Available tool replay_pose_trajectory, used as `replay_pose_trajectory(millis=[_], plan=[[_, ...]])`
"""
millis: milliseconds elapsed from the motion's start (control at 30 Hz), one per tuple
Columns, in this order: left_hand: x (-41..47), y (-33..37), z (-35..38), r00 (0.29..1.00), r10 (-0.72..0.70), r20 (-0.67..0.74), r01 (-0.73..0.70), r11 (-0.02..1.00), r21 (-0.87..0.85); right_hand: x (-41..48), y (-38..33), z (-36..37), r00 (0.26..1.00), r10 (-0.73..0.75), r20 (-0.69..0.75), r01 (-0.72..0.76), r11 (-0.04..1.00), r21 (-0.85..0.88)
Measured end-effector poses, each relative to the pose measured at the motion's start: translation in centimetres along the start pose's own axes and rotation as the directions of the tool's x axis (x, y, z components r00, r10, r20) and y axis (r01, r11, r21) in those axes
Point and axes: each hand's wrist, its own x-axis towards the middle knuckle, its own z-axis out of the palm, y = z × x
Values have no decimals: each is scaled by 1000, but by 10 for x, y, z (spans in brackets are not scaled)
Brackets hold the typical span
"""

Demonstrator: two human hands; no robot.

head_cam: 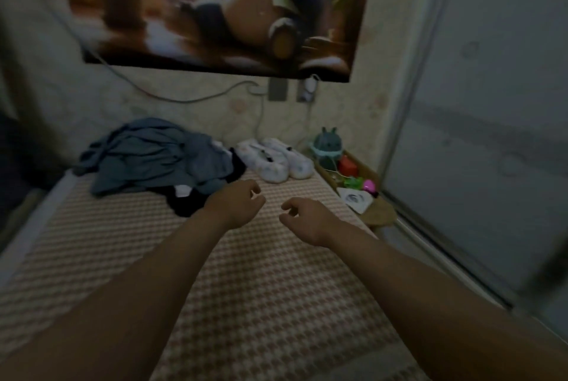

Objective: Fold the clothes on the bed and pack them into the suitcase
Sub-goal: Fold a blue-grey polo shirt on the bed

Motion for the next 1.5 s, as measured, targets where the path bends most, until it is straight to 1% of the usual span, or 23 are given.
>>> replay_pose_trajectory(millis=[233,333,400,467,500,533,600,667,700,733,800,867,933,967,1000,1067,1133,1200,1267,1400,1433,1467,1500], plan=[[38,-136,12,984,-129,-124,128,992,-9,129,-57,83,979,-195,68,195,981,-1],[64,-174,13,974,-110,-197,135,984,113,187,-64,108,956,-282,84,288,955,-64],[88,-192,11,960,-103,-260,152,973,173,226,-68,118,939,-342,35,343,932,-116],[114,-208,15,965,-144,-221,181,971,159,261,-73,122,925,-378,-30,374,923,-91],[125,-216,19,971,-162,-176,190,970,154,276,-75,124,927,-375,-26,373,925,-74],[133,-223,23,976,-172,-135,192,970,148,289,-76,125,930,-368,6,367,927,-73],[143,-233,30,977,-173,-125,192,968,161,307,-75,129,954,-290,73,298,946,-127],[148,-238,27,967,-158,-201,202,954,220,315,-75,131,971,-239,28,240,952,-192],[150,-240,23,962,-139,-236,193,956,223,316,-76,131,970,-242,-21,234,954,-187],[151,-240,18,958,-121,-260,175,965,196,318,-77,133,962,-259,-86,244,958,-152],[154,-239,7,957,-95,-273,132,984,120,319,-79,136,935,-264,-239,278,960,27],[151,-231,0,942,-58,-331,107,985,133,315,-85,134,903,-251,-348,331,923,196],[140,-218,-7,919,-25,-394,111,974,197,295,-92,126,924,-253,-288,342,882,323],[134,-211,-11,912,-4,-410,104,969,223,283,-93,119,930,-273,-247,348,872,345],[126,-204,-16,905,27,-424,88,965,248,270,-93,112,920,-304,-246,376,863,337],[108,-190,-26,896,97,-433,38,956,292,239,-92,97,890,-358,-284,429,868,251],[84,-171,-38,898,111,-426,-13,974,227,207,-96,84,876,-367,-312,448,858,250],[51,-143,-50,930,48,-365,-12,995,99,172,-100,71,890,-339,-304,428,851,303],[17,-122,-57,958,10,-287,-1,1000,30,132,-103,62,909,-341,-240,405,860,311],[-50,-96,-63,995,-17,-95,20,999,36,52,-106,56,930,-367,-15,347,863,368],[-67,-92,-63,998,-12,-62,13,1000,17,35,-105,58,917,-396,47,362,876,319],[-85,-87,-62,999,-11,-34,12,1000,6,21,-101,62,905,-417,87,395,899,190],[-103,-84,-61,1000,-16,2,16,1000,1,10,-96,69,898,-433,84,432,901,33]])
